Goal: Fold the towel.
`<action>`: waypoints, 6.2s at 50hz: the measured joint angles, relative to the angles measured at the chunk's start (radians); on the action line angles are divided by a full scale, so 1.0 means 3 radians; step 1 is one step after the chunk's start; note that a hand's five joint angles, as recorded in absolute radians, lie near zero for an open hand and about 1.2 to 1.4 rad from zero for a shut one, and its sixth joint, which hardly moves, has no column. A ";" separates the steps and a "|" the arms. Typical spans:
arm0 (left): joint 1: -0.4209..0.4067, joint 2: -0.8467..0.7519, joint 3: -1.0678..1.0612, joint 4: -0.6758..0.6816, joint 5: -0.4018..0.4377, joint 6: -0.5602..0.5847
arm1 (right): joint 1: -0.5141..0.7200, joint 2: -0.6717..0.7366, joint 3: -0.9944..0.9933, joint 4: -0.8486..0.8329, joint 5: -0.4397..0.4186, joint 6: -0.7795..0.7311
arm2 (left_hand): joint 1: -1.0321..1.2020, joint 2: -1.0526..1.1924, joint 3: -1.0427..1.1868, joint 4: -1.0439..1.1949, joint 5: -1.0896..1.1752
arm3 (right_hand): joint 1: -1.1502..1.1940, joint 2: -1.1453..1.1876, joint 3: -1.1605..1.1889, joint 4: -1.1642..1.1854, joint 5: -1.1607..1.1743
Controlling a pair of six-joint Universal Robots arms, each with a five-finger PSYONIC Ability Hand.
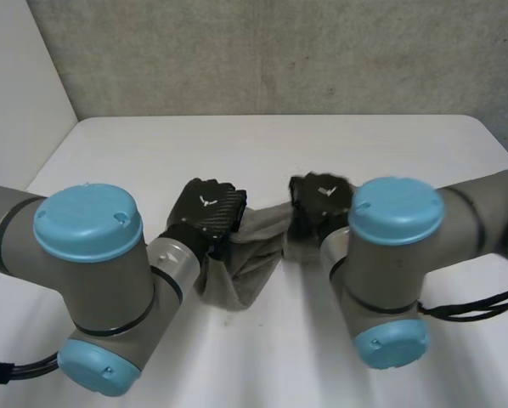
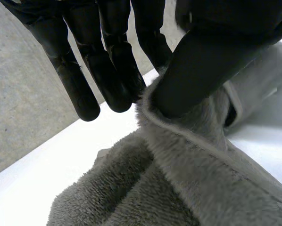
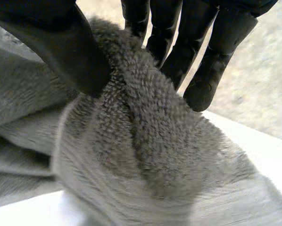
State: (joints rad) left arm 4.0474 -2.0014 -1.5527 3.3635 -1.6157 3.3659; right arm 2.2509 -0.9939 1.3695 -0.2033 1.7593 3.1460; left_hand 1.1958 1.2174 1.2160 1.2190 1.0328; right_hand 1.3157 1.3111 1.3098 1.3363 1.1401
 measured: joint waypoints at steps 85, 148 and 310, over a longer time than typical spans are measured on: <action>-0.0006 0.1499 0.0783 -0.1093 -0.0300 0.0601 | -0.0652 -0.1551 -0.1118 0.2966 -0.1120 -0.1410 | 0.0061 0.0001 0.0001 -0.0004 0.0019 | 0.0001 0.0040 0.0064 0.0000 0.0037; 0.0389 0.0404 -0.1296 0.0365 0.0525 -0.0023 | -0.0769 -0.0766 0.0384 0.1140 -0.0866 -0.1549 | -0.2234 -0.2307 -0.2306 -0.2318 -0.2277 | 0.0001 0.0040 0.0077 -0.0001 0.0037; 0.1045 0.0630 -0.1261 0.0940 0.0212 0.0168 | -0.1665 -0.1194 0.1979 0.0584 -0.1793 -0.1010 | -0.0016 0.0001 0.0003 0.0000 -0.0017 | -0.2983 -0.2951 -0.2965 -0.3061 -0.3061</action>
State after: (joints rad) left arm 4.3609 -1.8124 -1.9310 3.6454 -1.5522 3.4162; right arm 1.7515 -1.3522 1.9633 -0.0280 1.2214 2.8430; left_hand 1.1911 1.2176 1.2168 1.2191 1.0276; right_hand 0.4210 0.4259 0.4203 0.4180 0.2219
